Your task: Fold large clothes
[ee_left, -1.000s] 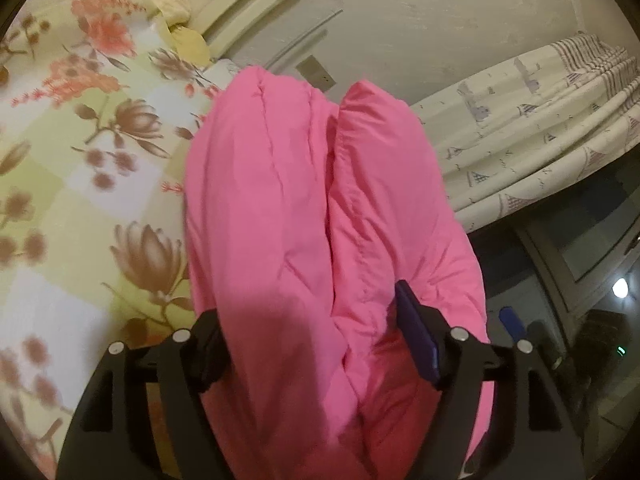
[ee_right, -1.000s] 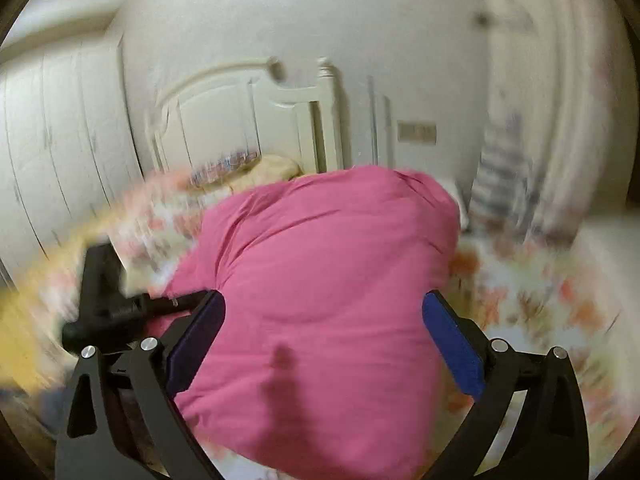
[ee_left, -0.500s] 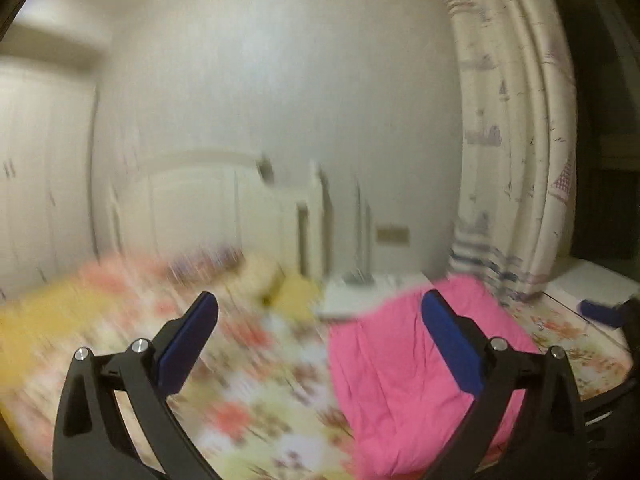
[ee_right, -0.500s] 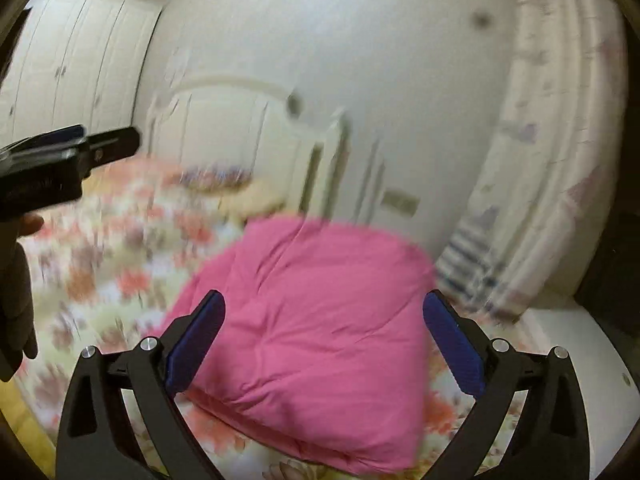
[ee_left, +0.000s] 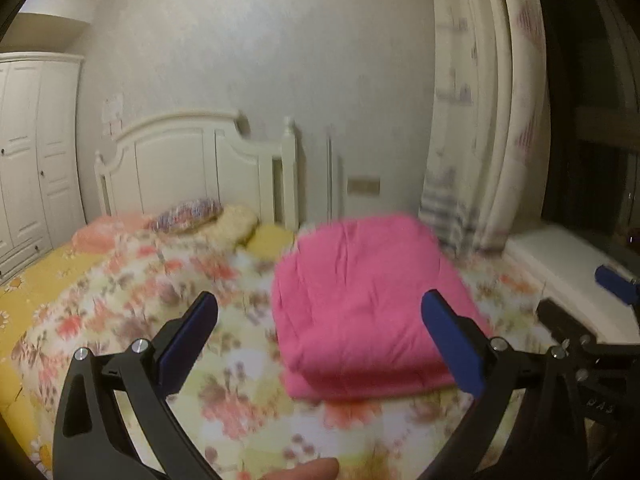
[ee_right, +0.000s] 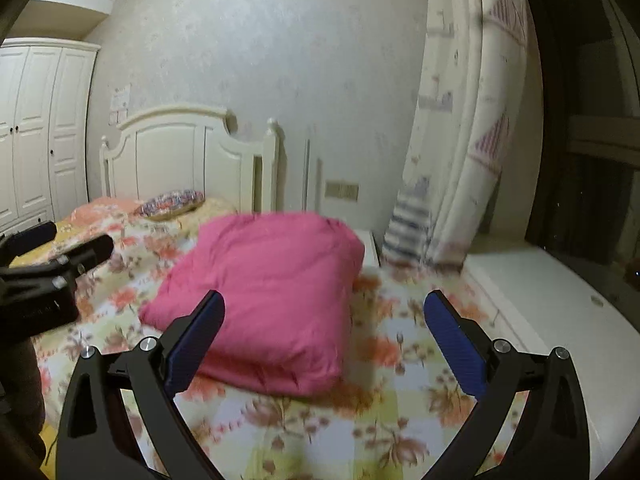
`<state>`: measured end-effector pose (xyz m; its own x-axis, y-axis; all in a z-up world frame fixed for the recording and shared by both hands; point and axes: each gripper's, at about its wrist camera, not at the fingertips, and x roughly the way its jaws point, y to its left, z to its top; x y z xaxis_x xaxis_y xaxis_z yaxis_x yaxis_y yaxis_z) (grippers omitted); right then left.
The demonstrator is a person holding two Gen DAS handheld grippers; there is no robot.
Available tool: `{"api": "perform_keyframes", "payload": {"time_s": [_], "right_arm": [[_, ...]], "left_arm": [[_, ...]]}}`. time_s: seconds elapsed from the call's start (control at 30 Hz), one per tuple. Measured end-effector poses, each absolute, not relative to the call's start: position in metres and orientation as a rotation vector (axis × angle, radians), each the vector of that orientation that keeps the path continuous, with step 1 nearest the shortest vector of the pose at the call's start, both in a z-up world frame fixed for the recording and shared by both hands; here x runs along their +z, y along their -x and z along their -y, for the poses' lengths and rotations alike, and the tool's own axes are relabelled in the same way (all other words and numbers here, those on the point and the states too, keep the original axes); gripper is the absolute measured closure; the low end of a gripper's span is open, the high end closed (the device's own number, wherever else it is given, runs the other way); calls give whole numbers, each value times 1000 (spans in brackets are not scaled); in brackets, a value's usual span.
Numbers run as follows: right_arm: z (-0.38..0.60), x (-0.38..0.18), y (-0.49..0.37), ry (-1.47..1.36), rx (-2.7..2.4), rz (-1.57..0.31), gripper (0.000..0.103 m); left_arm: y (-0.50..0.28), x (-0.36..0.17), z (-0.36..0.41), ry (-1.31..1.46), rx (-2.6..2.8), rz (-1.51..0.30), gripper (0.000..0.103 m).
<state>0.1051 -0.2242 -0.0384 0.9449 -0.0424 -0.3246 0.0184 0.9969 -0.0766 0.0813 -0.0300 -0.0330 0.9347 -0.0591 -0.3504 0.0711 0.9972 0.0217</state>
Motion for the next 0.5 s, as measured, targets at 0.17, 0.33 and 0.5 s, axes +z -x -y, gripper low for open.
{"api": "perform_keyframes", "payload": {"time_s": [0.17,0.33,0.5], "right_arm": [[226,-62,-109,49,-45,-401,4],[222,-70,-110,45,-30,-415,4],[213,-71,-110,70,-13,-419,4]], "left_arm": [[-86,-53,36,-46,-68,-417,2],[-85,-58,32,-41,-57,-427,2],[-85,-57,30,-42,-44,-425,2]]}}
